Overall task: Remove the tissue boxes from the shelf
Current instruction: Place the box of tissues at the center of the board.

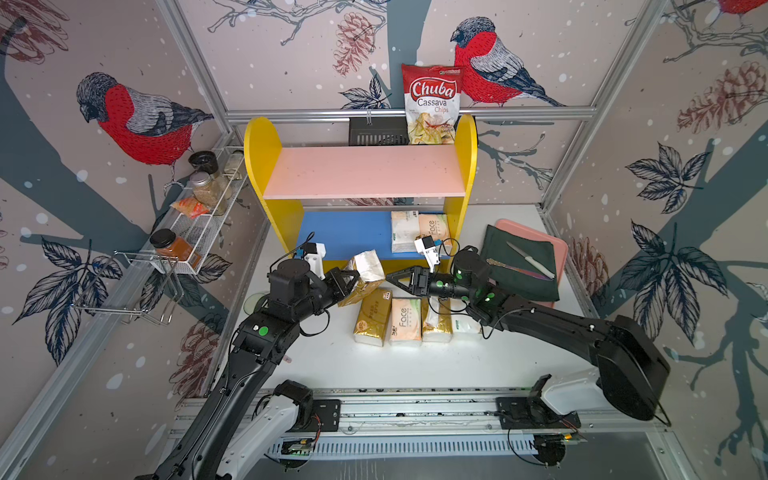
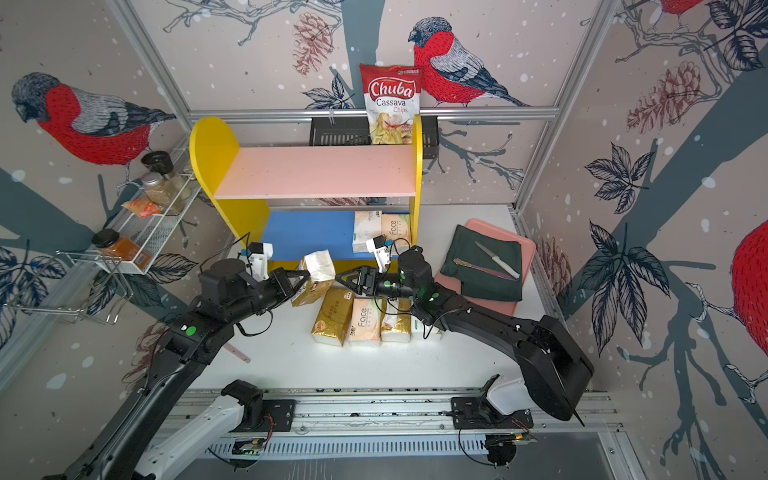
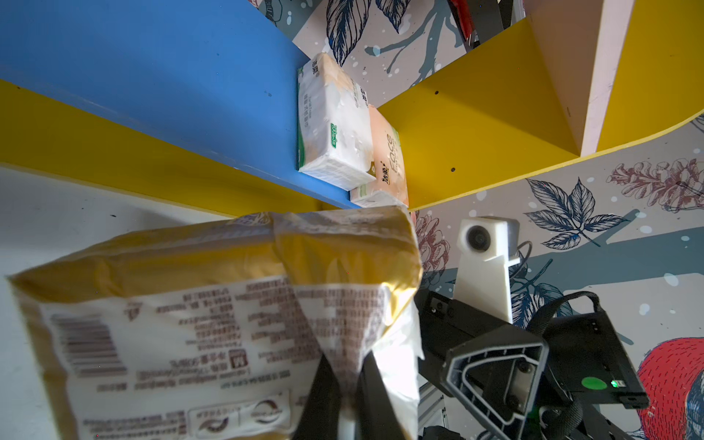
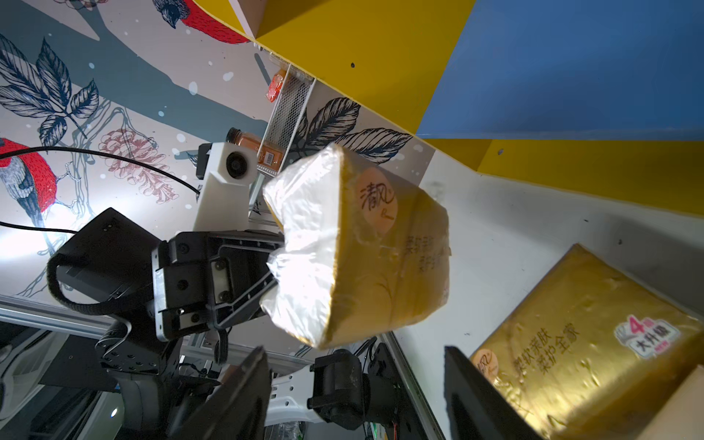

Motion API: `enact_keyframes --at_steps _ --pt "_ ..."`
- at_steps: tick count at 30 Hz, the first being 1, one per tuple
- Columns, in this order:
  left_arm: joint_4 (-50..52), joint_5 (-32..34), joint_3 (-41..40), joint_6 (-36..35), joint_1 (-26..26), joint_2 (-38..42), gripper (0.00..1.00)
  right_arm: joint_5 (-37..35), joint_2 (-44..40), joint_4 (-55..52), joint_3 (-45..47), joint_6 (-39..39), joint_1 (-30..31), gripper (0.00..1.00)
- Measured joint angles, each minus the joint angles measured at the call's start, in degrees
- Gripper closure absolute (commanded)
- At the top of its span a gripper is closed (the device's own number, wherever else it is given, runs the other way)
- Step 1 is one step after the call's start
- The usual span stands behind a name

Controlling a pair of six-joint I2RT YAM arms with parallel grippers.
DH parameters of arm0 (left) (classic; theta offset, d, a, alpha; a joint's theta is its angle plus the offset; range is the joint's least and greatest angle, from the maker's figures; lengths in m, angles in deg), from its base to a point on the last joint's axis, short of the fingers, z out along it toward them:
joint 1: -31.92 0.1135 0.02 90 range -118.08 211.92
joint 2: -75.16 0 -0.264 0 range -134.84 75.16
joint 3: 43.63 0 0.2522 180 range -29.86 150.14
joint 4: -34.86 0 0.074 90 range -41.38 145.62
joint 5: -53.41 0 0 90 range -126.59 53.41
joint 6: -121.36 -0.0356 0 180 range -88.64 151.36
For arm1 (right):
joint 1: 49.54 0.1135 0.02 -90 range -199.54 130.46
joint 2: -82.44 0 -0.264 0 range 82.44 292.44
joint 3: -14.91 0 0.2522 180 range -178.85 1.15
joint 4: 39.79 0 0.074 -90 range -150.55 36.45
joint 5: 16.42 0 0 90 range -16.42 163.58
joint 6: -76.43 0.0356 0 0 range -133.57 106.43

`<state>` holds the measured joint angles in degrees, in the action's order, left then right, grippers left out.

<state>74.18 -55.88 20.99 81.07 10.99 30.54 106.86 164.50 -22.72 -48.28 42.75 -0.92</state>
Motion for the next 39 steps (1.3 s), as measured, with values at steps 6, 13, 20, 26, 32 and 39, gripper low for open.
enact_keyframes --at_steps 6,13,20,26,32,39 --pt "-1.16 -0.02 -0.59 0.90 -0.48 -0.31 1.00 0.44 4.02 2.29 -2.54 1.09 1.66 0.39" --pt "-1.27 2.12 -0.70 0.83 -0.63 -0.59 1.00 1.03 7.06 5.03 -3.69 2.58 2.10 0.73" --pt "-1.27 5.18 -0.98 0.85 -0.63 -0.61 0.86 0.72 7.56 5.55 -4.22 3.78 2.19 1.00" --pt "2.38 5.97 4.48 -0.94 -1.03 -1.90 0.30 -0.17 6.67 2.47 -4.83 0.74 2.73 1.00" --pt "11.34 14.01 19.93 -5.84 0.66 -4.70 0.17 -5.62 6.25 -10.84 -9.57 -9.88 5.77 1.00" --pt "21.88 17.75 30.62 -10.82 9.01 -9.42 0.15 -16.41 11.80 -27.36 -21.51 -25.99 14.38 1.00"
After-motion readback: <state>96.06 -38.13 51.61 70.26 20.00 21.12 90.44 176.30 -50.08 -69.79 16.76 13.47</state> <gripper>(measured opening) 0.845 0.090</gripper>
